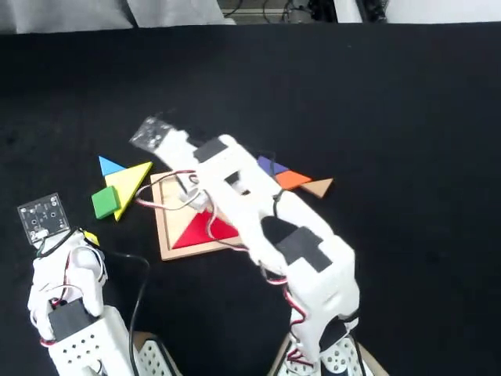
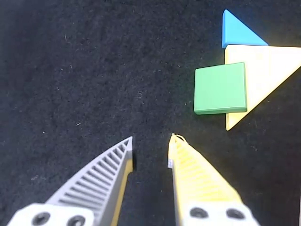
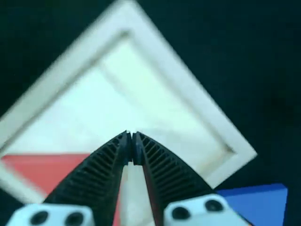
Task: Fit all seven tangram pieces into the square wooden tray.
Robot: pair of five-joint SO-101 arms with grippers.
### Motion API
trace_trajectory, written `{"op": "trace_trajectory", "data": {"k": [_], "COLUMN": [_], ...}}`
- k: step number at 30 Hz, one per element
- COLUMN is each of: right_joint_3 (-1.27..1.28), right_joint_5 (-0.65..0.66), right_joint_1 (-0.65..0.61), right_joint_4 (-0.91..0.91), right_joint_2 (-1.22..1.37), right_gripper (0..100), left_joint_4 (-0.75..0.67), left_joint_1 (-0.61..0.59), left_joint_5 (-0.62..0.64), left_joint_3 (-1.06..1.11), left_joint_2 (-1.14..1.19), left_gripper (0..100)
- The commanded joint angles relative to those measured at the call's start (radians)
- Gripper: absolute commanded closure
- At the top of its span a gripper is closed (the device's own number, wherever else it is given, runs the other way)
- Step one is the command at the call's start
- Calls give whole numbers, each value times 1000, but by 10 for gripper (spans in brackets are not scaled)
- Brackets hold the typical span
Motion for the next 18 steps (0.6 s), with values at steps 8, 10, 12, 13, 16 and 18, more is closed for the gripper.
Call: {"op": "trace_trajectory", "data": {"k": [8, 10, 12, 13, 16, 18], "right_joint_3": [28, 27, 25, 24, 7, -7], "right_joint_5": [-14, -14, -14, -14, -14, -21], "right_joint_1": [-46, -66, -80, -80, -55, -23], "right_joint_4": [0, 23, 40, 46, 48, 48], "right_joint_2": [-64, -64, -70, -71, -73, -71], "right_gripper": [987, 987, 987, 987, 987, 987], "left_joint_4": [-18, -18, -18, -18, -18, -18], "left_joint_1": [-8, -8, -8, -8, -8, -8], "left_joint_5": [-2, -2, -2, -2, -2, -2], "left_joint_3": [21, 21, 21, 21, 21, 21], "left_joint_2": [-9, -9, -9, -9, -9, -9], "left_gripper": [866, 866, 866, 866, 866, 866]}}
